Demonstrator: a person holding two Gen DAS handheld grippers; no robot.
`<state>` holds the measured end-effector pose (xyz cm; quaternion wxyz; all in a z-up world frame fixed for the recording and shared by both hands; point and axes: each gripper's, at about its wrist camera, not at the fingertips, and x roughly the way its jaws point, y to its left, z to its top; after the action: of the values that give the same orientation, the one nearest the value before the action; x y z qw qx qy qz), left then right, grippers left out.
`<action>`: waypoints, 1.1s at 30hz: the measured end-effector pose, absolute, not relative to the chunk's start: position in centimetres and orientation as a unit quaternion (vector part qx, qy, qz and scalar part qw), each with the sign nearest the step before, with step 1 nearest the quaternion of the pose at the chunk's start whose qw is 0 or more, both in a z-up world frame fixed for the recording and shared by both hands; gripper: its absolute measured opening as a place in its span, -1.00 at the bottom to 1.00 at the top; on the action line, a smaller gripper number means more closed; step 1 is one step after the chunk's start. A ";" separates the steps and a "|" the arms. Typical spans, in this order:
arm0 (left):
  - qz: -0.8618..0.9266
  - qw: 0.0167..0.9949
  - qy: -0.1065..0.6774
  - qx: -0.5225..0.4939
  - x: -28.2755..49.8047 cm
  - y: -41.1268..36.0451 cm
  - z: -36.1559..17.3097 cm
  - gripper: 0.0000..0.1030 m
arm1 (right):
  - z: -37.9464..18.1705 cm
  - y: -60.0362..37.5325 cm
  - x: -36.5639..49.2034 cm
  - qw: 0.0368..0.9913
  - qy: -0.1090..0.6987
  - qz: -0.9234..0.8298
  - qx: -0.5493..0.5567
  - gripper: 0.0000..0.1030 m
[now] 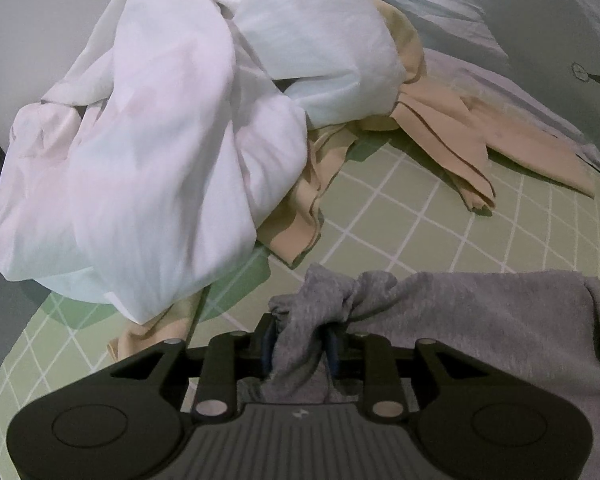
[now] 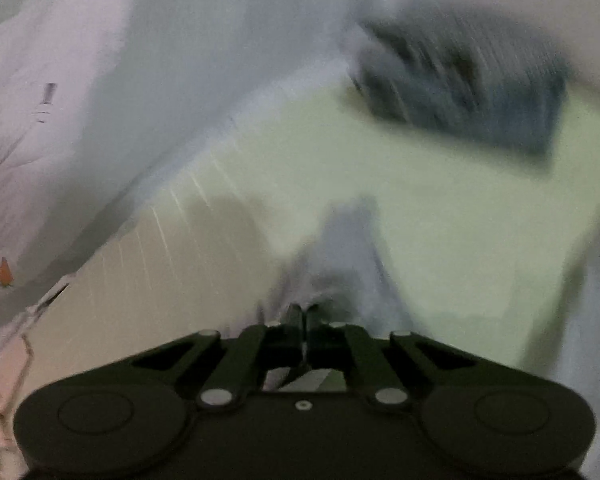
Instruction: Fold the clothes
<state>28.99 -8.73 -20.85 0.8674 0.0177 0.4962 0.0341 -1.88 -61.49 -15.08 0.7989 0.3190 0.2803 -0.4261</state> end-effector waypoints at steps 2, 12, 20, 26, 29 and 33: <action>0.035 0.867 0.496 0.018 29.0 -8.8 -20.9 -0.42 | -12.4 -62.9 1.1 0.829 0.265 -0.424 0.253 -0.97; 0.046 0.870 0.491 0.017 28.8 -9.1 -21.0 -0.37 | -10.4 -62.3 8.2 0.892 0.264 -0.351 0.109 0.70; 0.047 0.871 0.488 0.025 28.7 -9.2 -21.0 -0.31 | -19.5 -63.7 8.0 0.826 0.354 -0.370 0.236 0.56; 0.052 0.869 0.491 0.028 28.8 -9.4 -20.8 -0.31 | -21.9 -64.4 8.9 0.805 0.371 -0.379 0.266 -0.68; 0.042 0.868 0.493 0.054 28.9 -10.0 -20.8 -0.46 | -22.1 -63.9 8.8 0.814 0.378 -0.373 0.235 -0.97; 0.047 0.866 0.493 0.074 28.8 -9.9 -20.5 -0.60 | -21.9 -63.9 6.6 0.806 0.389 -0.394 0.207 -0.99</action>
<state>28.78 -9.91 -20.55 0.8657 0.0739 0.4929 0.0472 6.62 -63.86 -21.85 0.8061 0.2075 0.3894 -0.3944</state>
